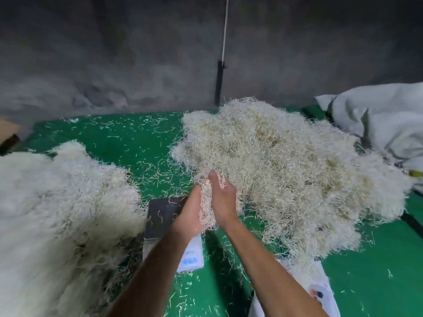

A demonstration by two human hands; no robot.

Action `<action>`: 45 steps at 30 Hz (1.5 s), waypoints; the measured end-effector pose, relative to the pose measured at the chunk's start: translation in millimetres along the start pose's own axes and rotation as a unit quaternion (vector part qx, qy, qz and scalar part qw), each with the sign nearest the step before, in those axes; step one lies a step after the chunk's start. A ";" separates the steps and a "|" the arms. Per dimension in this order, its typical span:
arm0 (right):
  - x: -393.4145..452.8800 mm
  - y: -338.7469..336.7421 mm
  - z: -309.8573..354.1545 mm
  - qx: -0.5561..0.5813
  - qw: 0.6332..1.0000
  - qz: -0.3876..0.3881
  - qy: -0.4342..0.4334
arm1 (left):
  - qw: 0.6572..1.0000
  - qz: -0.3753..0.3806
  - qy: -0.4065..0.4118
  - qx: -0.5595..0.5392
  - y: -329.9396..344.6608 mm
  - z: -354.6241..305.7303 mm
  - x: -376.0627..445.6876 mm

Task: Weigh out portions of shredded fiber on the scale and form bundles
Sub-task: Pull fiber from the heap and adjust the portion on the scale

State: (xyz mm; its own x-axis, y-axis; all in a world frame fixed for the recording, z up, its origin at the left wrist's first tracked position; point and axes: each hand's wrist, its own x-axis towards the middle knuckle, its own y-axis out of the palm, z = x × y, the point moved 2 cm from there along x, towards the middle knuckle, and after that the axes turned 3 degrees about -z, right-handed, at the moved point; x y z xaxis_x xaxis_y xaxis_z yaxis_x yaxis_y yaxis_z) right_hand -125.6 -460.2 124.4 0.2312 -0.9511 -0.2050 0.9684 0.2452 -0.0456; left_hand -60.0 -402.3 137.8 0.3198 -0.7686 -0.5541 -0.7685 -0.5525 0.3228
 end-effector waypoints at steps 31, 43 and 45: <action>8.6 66.2 -33.4 -0.216 0.964 0.153 -0.025 | 0.947 -0.271 0.083 0.152 -165.8 -6.6 25.1; -50.3 18.6 -71.7 -0.310 0.940 0.142 -0.008 | 0.957 -0.212 0.151 0.131 -205.1 51.3 -35.1; -69.1 20.7 -74.7 -0.300 0.941 0.154 -0.004 | 0.963 -0.205 0.129 0.117 -209.6 60.7 -47.2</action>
State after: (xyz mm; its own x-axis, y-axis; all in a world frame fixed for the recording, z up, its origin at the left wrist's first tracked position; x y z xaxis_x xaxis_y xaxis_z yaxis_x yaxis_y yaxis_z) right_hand -128.5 -375.4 64.6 0.4961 -0.8177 -0.2919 0.6283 0.5701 -0.5294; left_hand 52.4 -230.6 49.7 0.7270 -0.5730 -0.3784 -0.6426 -0.7619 -0.0809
